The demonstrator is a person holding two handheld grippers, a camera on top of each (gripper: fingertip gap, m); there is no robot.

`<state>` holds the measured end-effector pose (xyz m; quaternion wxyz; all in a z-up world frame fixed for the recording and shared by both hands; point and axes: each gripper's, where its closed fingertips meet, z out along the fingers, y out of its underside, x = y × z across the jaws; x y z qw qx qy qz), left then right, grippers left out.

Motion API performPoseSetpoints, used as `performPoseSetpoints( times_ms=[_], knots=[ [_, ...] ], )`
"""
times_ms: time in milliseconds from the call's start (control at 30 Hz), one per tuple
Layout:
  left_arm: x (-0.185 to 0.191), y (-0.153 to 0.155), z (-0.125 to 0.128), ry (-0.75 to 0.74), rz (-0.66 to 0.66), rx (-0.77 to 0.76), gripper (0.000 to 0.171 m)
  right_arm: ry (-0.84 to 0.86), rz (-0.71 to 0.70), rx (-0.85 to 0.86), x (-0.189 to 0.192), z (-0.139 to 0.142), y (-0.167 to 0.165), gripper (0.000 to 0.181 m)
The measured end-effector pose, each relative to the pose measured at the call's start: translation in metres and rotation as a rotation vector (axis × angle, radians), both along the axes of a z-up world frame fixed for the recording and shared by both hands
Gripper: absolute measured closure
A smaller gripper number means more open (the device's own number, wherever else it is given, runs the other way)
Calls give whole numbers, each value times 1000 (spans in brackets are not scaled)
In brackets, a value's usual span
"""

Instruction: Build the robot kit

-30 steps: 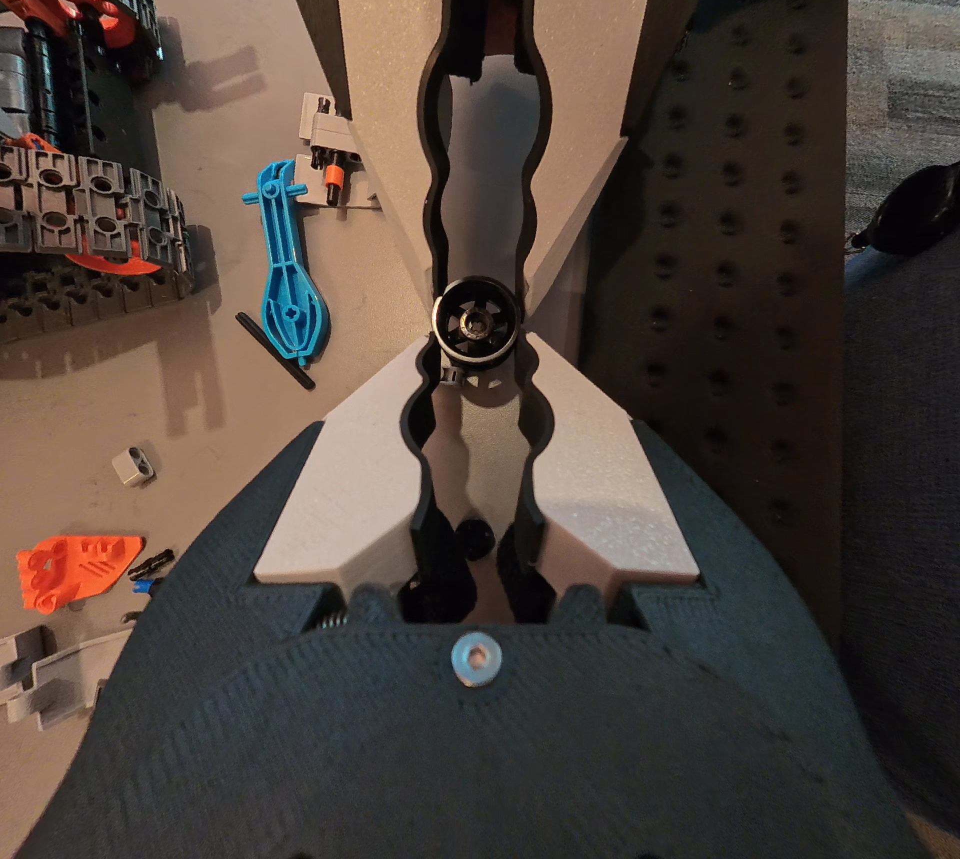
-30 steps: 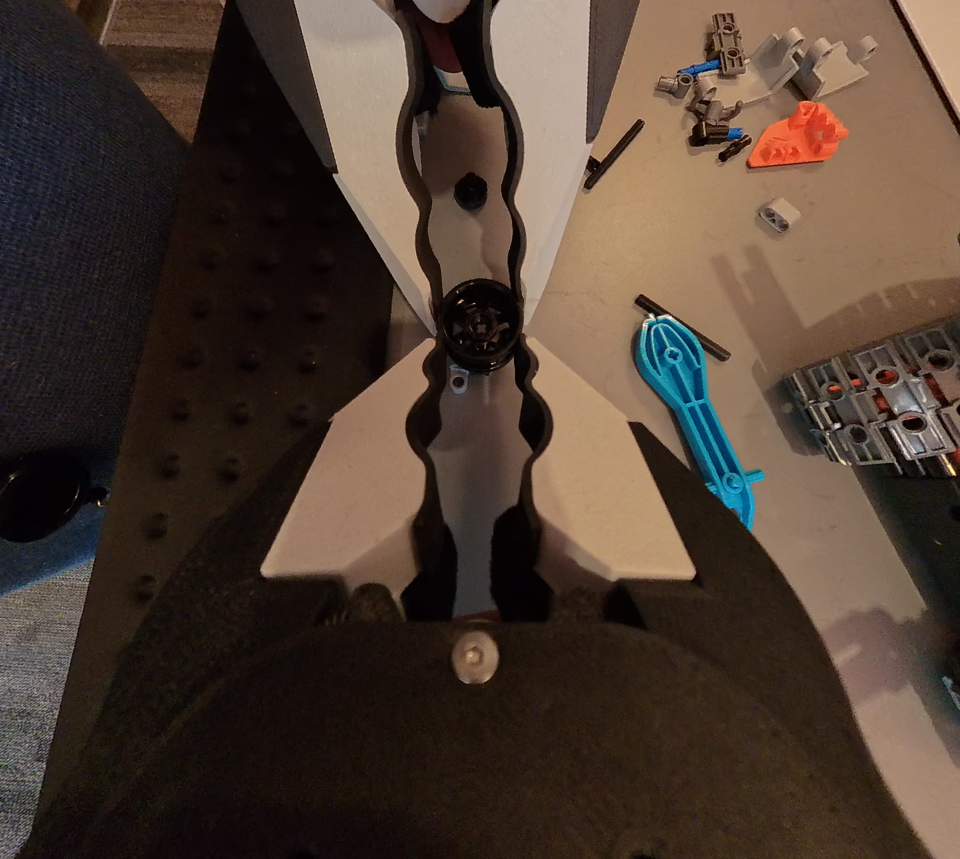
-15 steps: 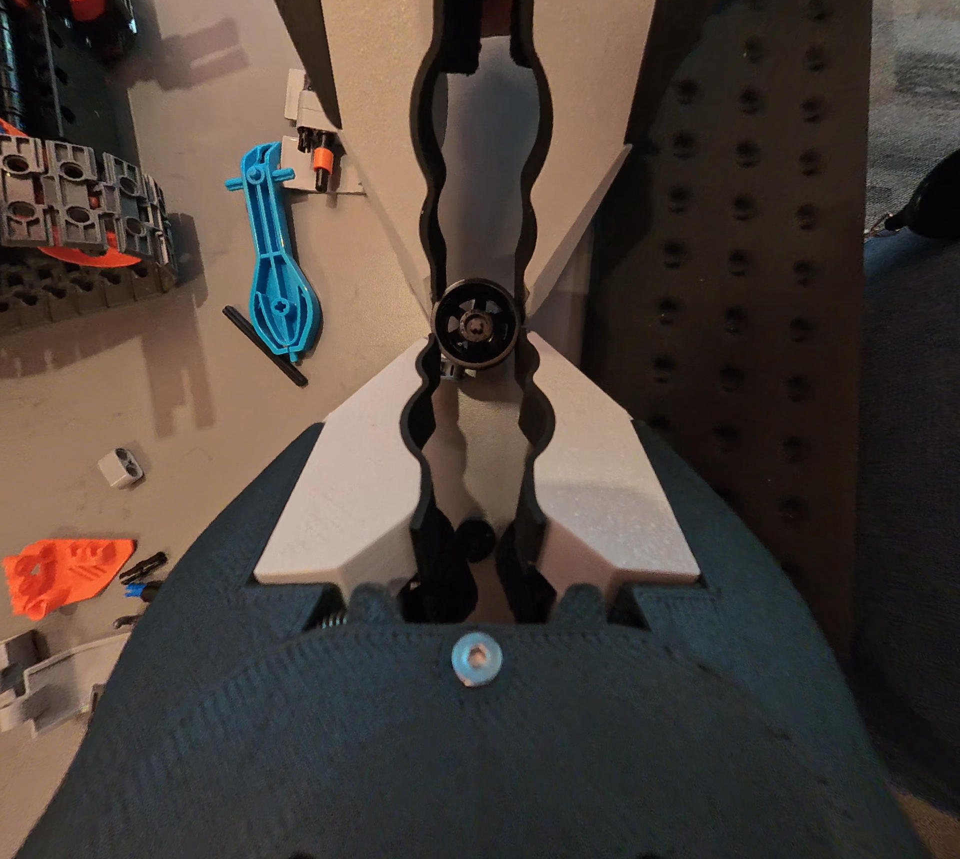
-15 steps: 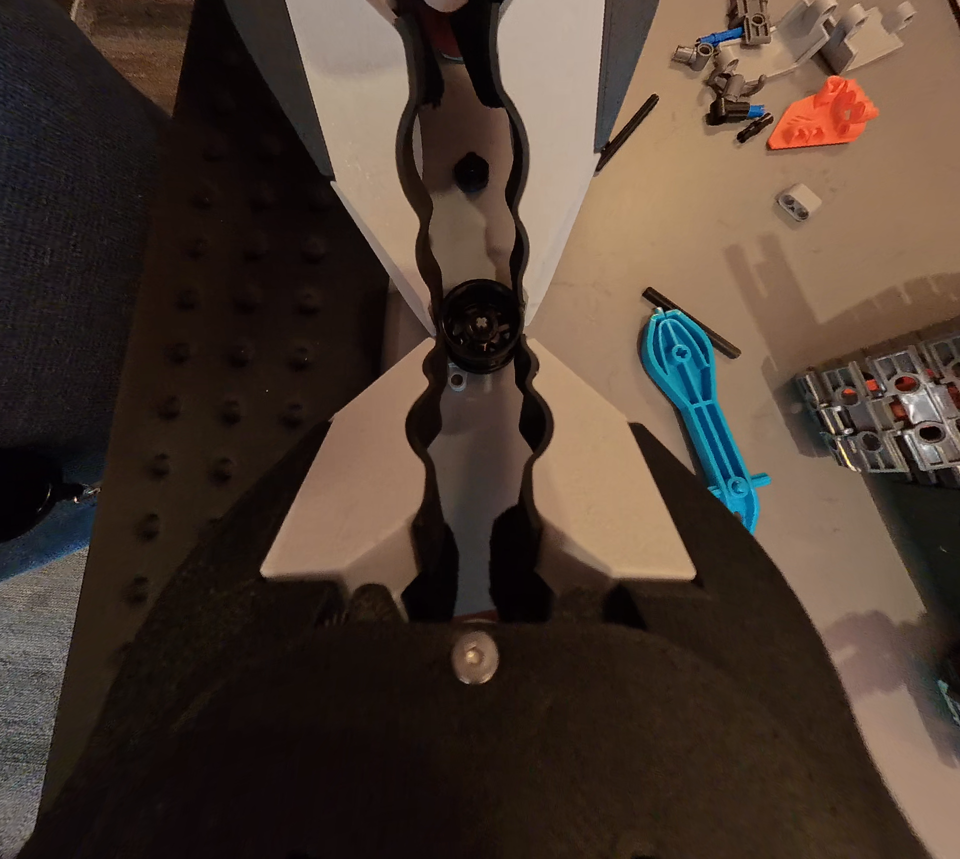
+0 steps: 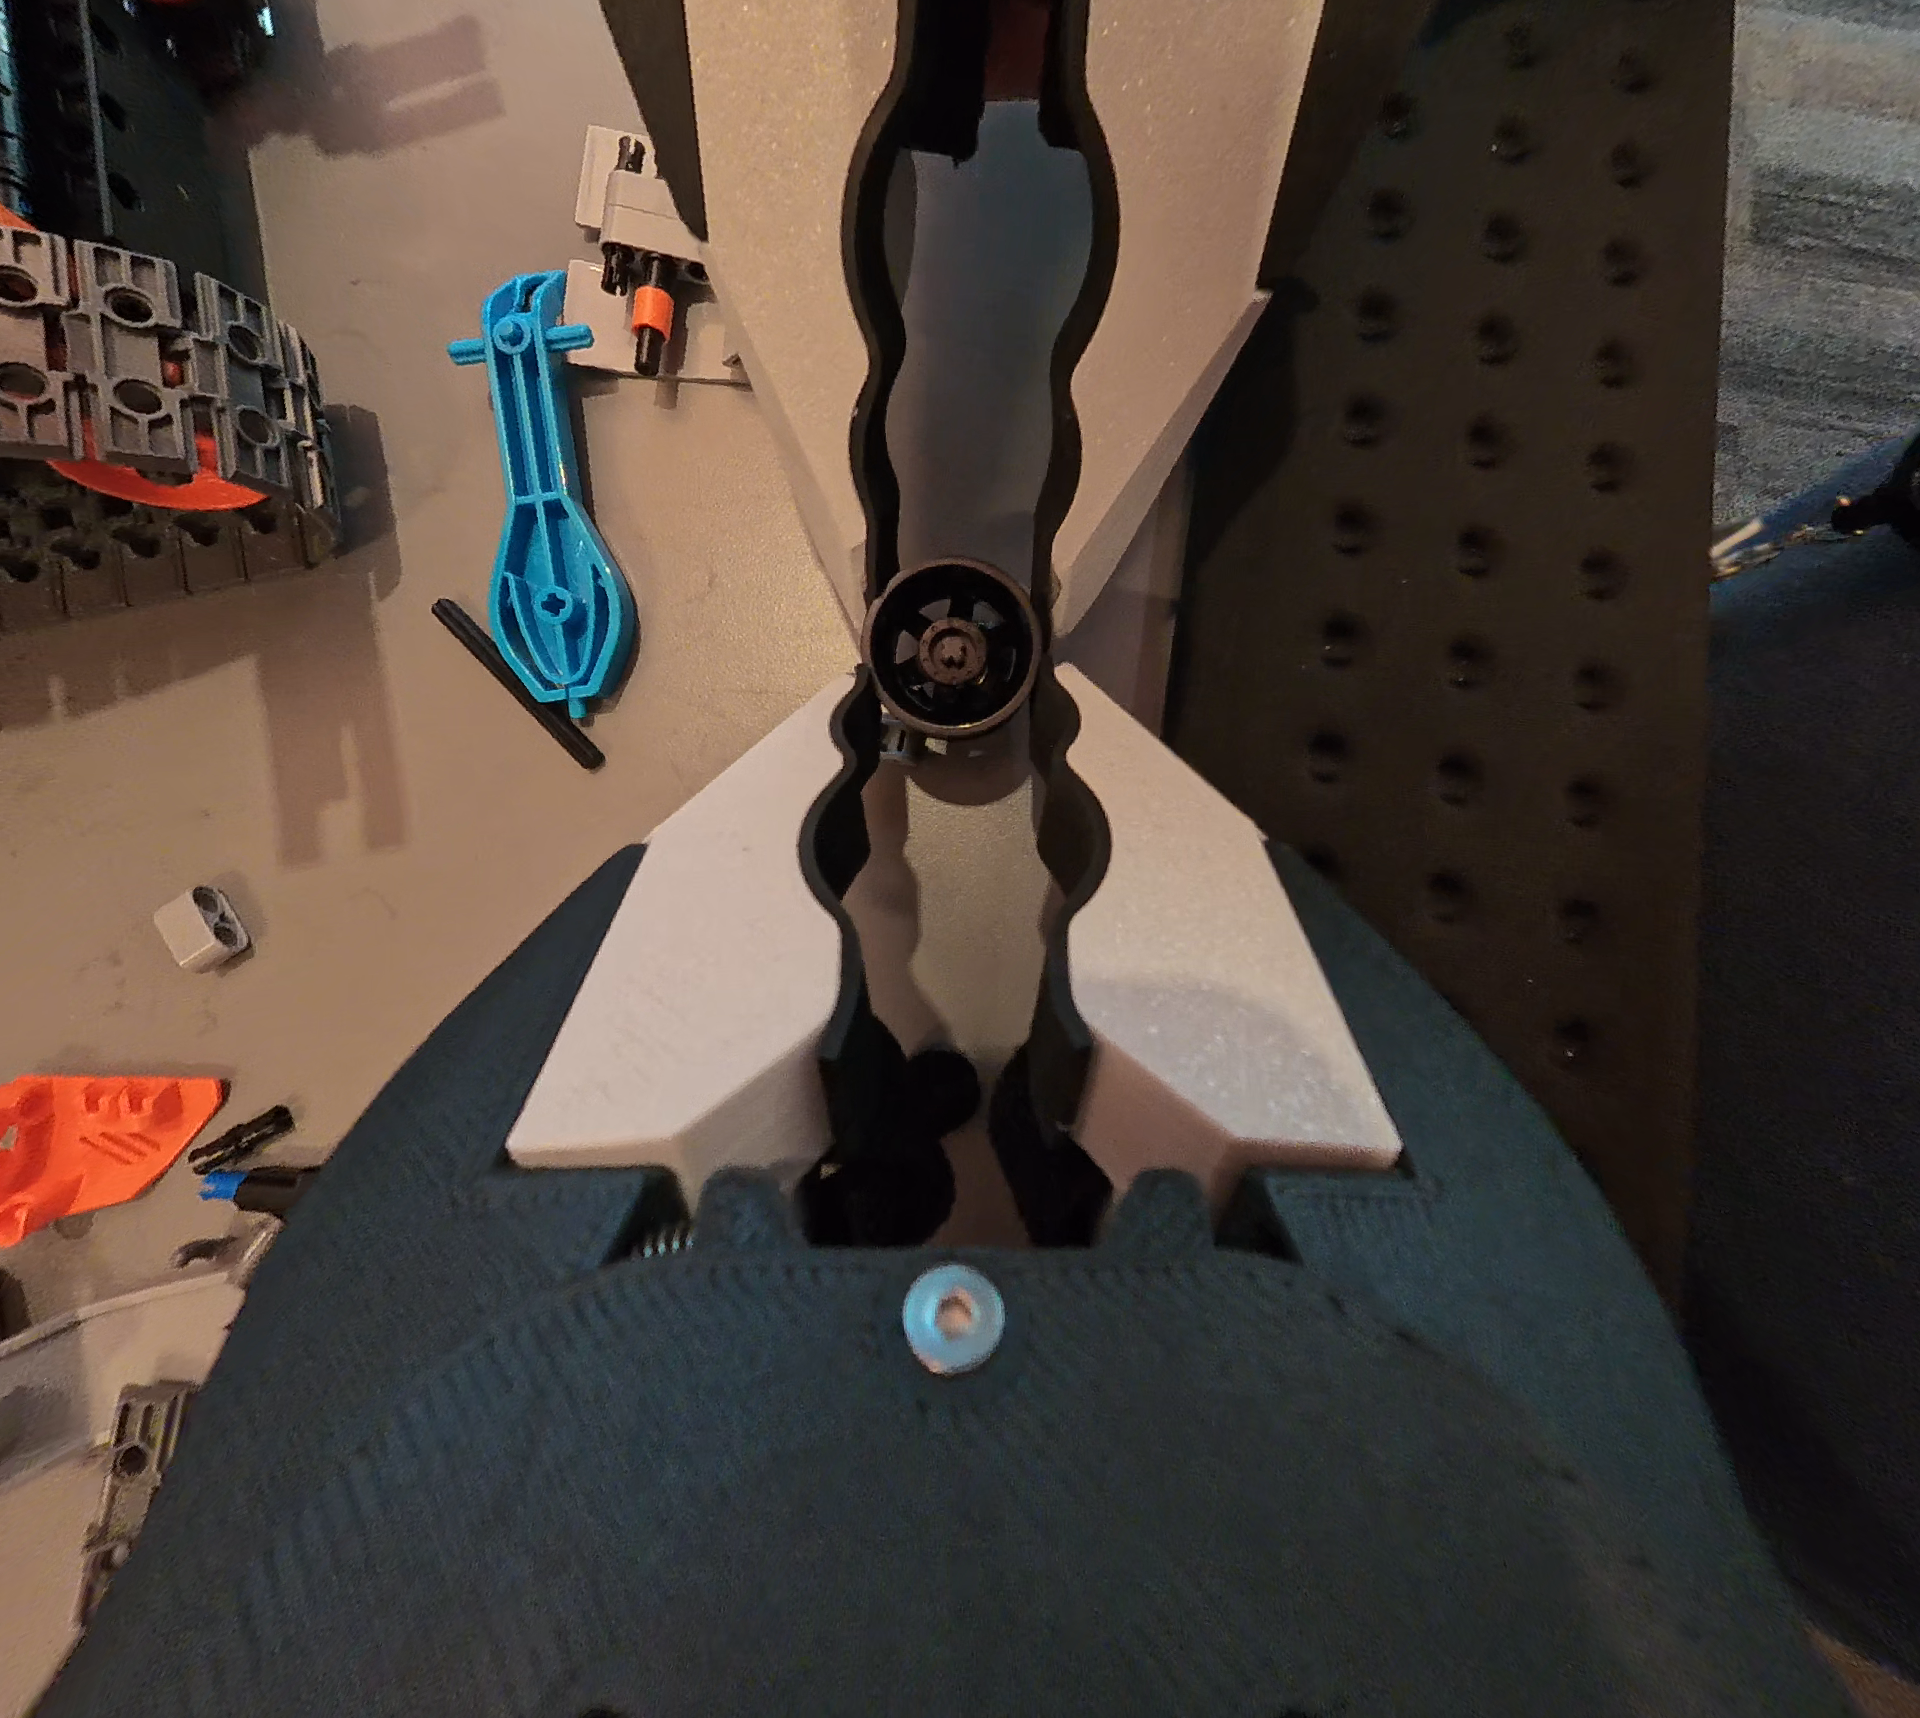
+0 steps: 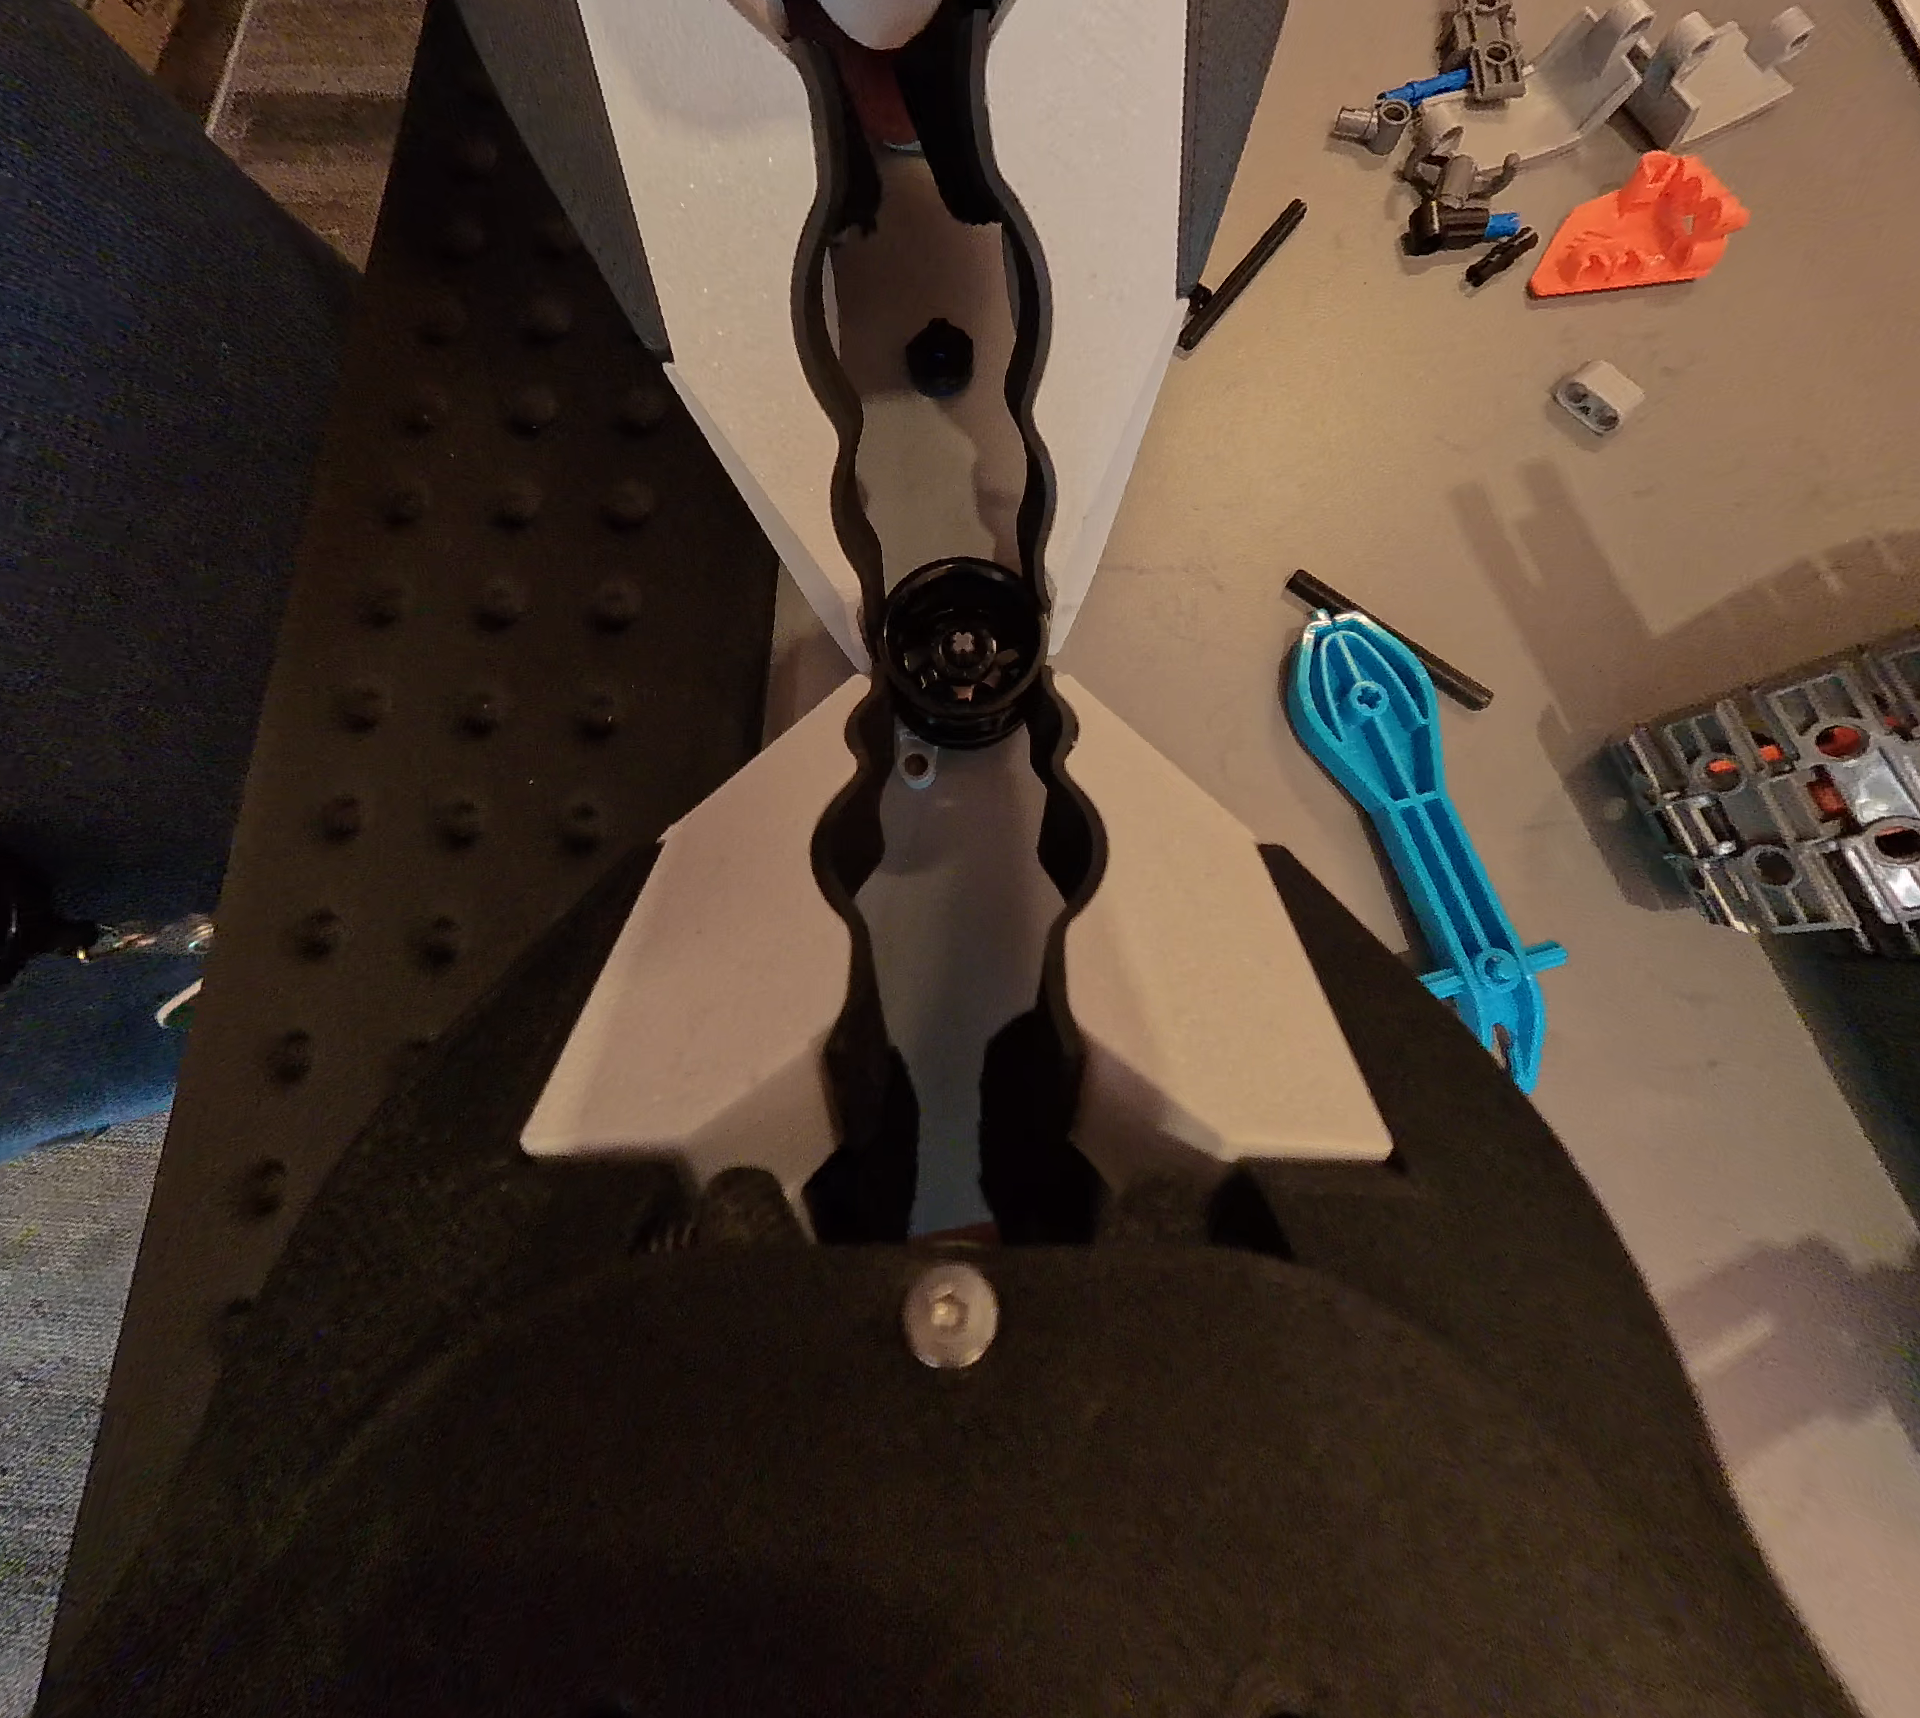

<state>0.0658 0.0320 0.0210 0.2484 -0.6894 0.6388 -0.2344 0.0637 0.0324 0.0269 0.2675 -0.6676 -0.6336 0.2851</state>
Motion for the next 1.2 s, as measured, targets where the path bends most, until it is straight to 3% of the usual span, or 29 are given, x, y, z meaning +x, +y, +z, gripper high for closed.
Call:
performPoseSetpoints(
  times_ms=[200,600,700,1033,1200],
  knots=[
    [-9,-2,10,-22,26,-70,140,68,-5,-31,-2,2,1,156],
    [-103,4,29,33,206,-33,141,113,-33,-38,10,10,5,145],
    [-124,5,21,93,245,-17,142,131,-52,-26,14,14,9,144],
    [-88,-3,-7,110,188,-14,139,155,-43,-33,13,16,7,151],
    [-83,0,-12,123,180,-6,156,163,-56,-30,16,17,10,153]
  ],
)
